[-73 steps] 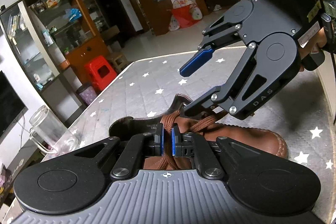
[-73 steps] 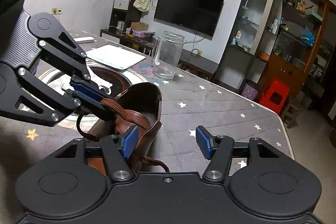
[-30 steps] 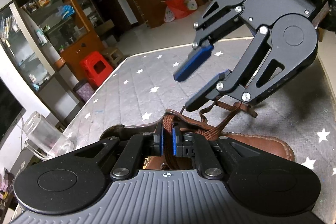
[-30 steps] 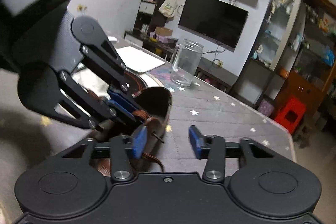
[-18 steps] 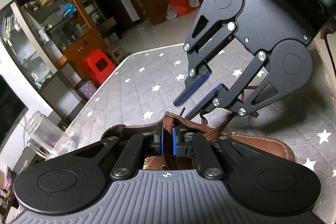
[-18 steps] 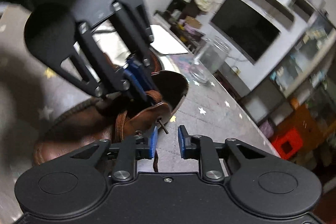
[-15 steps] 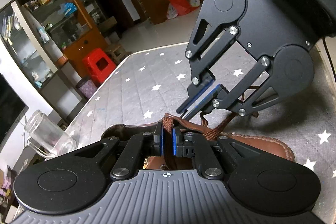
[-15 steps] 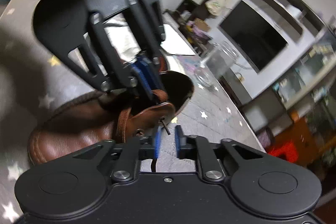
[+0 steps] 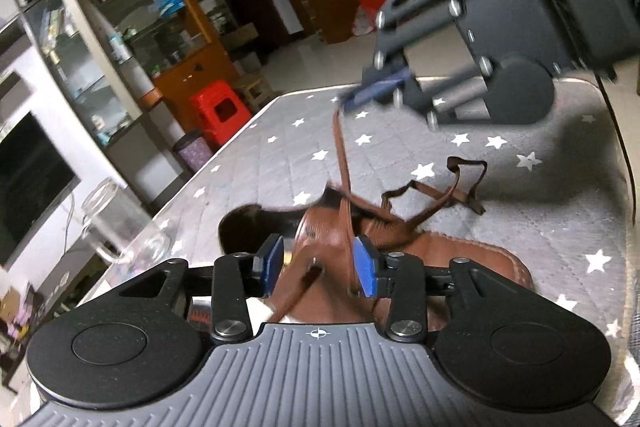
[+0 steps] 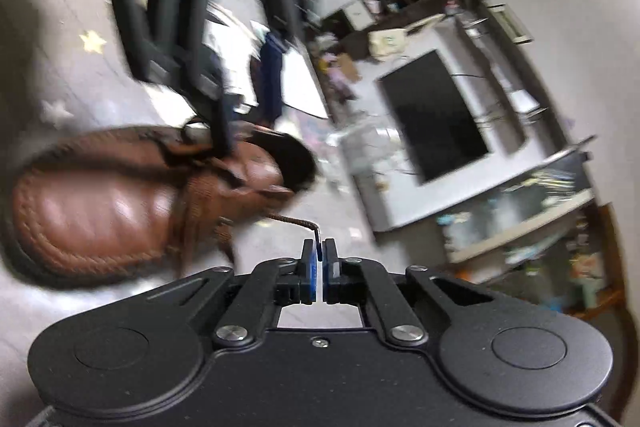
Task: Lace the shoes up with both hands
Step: 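Release the lace and shoe with both grippers and withdraw them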
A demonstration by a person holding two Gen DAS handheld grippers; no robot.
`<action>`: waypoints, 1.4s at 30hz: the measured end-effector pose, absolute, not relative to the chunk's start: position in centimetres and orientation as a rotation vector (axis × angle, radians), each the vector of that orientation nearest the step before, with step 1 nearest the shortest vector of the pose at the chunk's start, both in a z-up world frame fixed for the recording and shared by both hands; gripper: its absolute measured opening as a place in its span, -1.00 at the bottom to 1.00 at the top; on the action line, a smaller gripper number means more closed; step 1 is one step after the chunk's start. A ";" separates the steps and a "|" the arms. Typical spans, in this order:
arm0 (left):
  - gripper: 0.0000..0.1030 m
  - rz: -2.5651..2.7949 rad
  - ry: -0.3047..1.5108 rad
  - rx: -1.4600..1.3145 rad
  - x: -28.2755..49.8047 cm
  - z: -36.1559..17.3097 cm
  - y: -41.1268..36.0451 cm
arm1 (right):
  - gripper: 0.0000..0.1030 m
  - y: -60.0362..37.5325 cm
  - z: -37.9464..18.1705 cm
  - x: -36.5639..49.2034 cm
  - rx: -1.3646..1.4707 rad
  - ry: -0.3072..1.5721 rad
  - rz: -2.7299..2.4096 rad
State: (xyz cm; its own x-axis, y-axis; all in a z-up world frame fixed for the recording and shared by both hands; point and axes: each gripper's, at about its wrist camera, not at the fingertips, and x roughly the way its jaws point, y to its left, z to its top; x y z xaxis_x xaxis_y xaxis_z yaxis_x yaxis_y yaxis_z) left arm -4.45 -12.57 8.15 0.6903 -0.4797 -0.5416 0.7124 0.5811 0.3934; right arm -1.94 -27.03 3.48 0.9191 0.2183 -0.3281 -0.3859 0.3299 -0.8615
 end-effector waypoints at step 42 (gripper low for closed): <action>-0.05 -0.113 0.683 0.140 -7.6 3.1 -4.8 | 0.26 -35.7 2.7 -6.0 -0.305 0.455 0.348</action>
